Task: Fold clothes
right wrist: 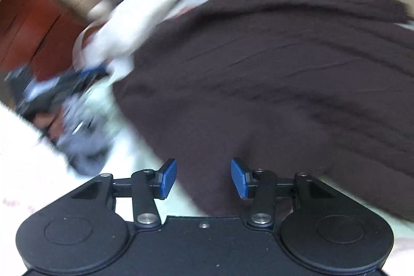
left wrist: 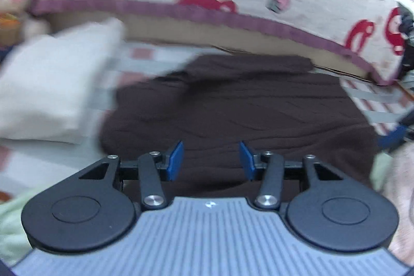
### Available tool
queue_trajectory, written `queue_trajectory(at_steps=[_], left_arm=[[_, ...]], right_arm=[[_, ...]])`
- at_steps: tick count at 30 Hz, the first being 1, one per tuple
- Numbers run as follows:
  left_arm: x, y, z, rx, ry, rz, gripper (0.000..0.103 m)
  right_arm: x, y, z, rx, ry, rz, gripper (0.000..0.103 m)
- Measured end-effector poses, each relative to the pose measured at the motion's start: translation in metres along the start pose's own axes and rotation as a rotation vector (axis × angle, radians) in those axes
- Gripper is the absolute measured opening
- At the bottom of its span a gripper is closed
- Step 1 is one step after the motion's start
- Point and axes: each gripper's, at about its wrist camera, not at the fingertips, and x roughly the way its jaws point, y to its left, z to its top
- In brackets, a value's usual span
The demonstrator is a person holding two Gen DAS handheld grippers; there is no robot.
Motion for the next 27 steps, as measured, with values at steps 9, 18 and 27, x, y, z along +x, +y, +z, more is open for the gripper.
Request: queue_trajectory(at_steps=[9,18,27], left_arm=[[0.075,-0.032,0.001,0.126,0.079,-0.063,0.047],[0.097,-0.033,-0.026,0.182,0.169,0.154,0.049],[0.095,-0.009,-0.032,0.076,0.219,0.199,0.051]], right_arm=[[-0.006,-0.060,0.010,0.116,-0.138,-0.045,0.061],[0.008,-0.040,0.018,0.077,0.110,0.133,0.027],[-0.038,0.014,0.026,-0.075,0.145,0.238,0.027]])
